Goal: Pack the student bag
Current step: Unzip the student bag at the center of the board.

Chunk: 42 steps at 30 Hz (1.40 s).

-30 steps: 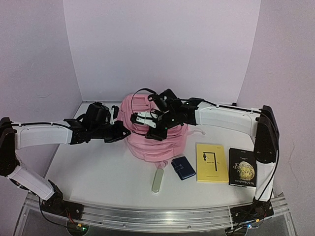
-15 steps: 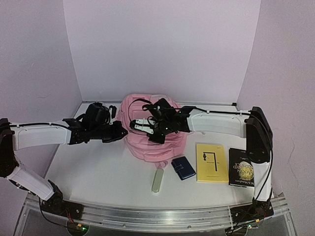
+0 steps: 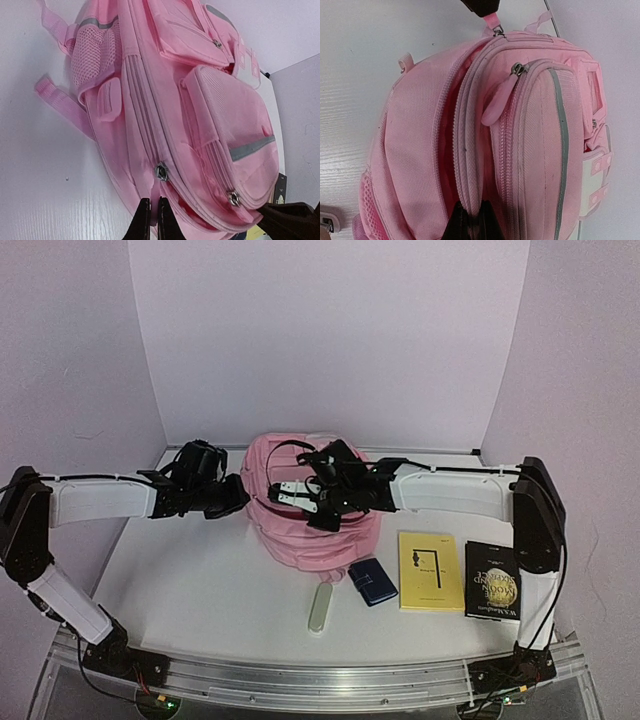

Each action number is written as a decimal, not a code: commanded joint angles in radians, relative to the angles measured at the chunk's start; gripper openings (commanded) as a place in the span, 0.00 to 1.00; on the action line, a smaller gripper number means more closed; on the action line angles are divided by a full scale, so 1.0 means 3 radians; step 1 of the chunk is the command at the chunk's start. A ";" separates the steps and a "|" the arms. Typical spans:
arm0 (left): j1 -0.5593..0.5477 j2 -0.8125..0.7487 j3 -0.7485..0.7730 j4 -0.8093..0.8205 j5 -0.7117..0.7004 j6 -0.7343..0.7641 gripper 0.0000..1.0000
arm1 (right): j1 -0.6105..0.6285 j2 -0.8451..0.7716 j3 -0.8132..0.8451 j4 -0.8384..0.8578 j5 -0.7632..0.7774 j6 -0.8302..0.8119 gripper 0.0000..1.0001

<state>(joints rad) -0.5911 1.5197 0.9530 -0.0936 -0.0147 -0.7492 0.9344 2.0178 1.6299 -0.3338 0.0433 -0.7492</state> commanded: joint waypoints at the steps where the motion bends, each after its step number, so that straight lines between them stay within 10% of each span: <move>1: 0.0455 0.0227 0.0215 0.0114 -0.0507 0.0064 0.00 | -0.0049 -0.0278 -0.0030 -0.0146 0.0129 0.0060 0.00; 25: 0.1206 0.1276 0.1307 0.0226 0.0543 0.0358 0.01 | -0.0014 0.0503 0.1107 -0.0317 -0.0431 0.0907 0.00; 28: 0.1207 0.1145 0.1212 0.0185 0.0555 0.0386 0.17 | -0.0015 0.0704 0.1320 -0.0319 -0.0373 0.1060 0.00; 39: 0.1164 0.0240 0.0587 0.0162 0.0676 0.0425 0.93 | -0.0052 0.0520 0.1365 -0.0561 -0.0591 0.1528 0.63; 42: 0.1004 0.0009 0.0448 0.0153 0.0747 0.0575 1.00 | -0.0164 0.0163 0.1169 -0.0699 -0.0686 0.1650 0.75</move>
<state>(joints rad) -0.2385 1.6354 1.1242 -0.0763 0.1718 -0.6359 0.9292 2.2599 2.0151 -0.4980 -0.1271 -0.3349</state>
